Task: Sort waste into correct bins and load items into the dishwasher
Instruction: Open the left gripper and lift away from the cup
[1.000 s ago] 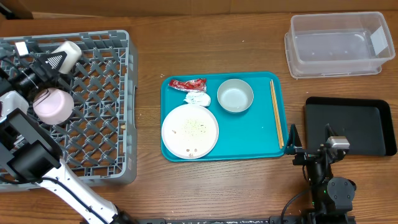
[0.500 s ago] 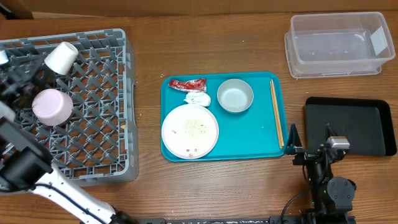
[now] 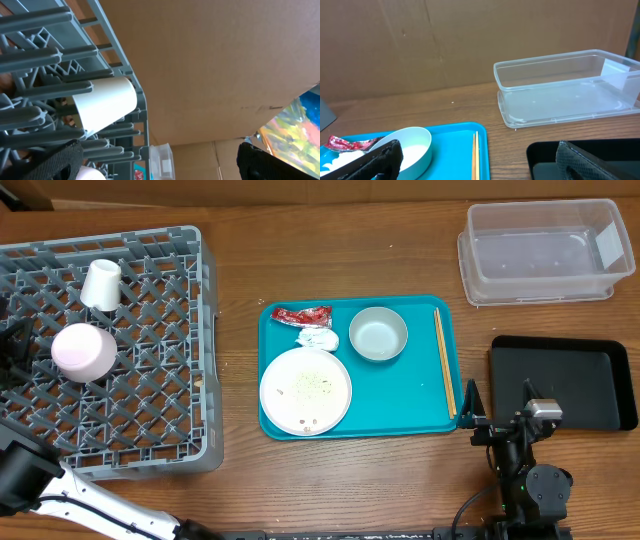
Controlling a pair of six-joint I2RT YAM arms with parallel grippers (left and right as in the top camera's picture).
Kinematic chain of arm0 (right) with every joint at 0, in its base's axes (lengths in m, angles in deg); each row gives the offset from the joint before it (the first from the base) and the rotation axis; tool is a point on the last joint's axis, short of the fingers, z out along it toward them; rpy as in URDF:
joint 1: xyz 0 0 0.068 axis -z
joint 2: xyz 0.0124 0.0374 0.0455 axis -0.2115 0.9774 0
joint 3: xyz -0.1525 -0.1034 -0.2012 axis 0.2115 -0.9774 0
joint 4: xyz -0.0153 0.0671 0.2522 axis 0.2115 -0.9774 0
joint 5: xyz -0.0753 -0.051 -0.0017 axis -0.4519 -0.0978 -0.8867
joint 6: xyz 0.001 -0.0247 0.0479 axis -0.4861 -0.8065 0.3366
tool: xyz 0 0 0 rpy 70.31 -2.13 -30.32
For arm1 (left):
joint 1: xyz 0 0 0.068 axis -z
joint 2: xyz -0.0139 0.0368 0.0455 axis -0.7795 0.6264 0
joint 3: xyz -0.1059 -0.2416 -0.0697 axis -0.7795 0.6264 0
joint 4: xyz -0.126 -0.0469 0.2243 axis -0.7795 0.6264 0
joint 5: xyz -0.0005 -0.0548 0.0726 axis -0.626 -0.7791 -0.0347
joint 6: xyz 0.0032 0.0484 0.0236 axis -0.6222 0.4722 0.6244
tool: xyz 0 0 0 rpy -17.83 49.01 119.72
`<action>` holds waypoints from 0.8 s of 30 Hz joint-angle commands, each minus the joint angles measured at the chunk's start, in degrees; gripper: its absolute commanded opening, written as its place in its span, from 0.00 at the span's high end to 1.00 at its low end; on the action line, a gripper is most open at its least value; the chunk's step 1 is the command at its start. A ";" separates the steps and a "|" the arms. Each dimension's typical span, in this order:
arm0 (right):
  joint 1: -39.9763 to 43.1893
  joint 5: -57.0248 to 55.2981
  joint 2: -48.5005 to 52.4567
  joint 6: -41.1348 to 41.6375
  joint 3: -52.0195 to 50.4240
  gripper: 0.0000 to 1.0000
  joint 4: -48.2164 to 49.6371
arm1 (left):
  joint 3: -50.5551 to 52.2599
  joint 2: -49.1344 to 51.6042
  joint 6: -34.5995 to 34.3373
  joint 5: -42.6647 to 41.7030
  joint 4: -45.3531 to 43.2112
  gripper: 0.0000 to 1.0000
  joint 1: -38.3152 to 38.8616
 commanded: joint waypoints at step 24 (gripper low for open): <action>0.17 0.09 -0.46 0.24 -0.59 0.00 0.39 | -0.20 -29.92 0.50 12.96 -15.06 0.00 28.61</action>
